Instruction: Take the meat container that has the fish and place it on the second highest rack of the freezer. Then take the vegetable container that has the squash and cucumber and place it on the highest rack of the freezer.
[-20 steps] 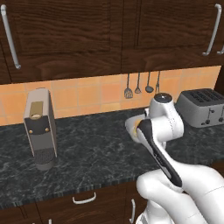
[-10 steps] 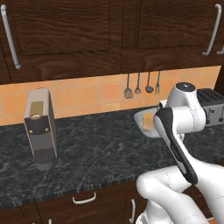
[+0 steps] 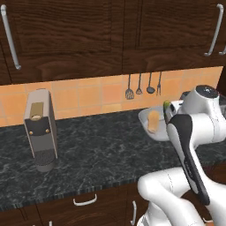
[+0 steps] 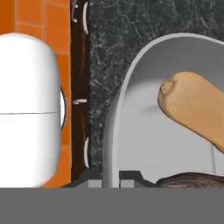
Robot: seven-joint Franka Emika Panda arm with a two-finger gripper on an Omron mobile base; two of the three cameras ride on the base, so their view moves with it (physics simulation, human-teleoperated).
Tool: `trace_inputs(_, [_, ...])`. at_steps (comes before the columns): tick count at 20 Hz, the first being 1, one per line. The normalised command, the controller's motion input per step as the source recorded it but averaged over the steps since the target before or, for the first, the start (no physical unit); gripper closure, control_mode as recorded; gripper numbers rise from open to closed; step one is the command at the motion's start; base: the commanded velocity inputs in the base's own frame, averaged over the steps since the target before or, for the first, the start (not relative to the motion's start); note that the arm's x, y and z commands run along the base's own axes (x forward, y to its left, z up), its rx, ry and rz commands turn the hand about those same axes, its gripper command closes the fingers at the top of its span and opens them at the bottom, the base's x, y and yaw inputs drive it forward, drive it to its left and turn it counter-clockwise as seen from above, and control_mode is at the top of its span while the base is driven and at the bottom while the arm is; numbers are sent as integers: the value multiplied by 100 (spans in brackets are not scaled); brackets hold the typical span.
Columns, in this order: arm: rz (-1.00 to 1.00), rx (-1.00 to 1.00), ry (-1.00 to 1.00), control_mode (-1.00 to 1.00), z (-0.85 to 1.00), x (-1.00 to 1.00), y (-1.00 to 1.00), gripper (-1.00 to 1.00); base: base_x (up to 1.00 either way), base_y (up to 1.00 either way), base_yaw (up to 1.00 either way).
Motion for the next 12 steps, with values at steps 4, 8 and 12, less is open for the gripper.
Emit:
trace_inputs(4, [-6, 6, 0, -100, 47, -9, 1, 100, 0, 0, 0])
trace_inputs(8, [2, 0, 0, -100, 6, -14, -1, 100, 0, 0, 0])
trace_inputs(12, [0, 0, 0, 100, 0, -5, 0, 100, -62, -16, -8])
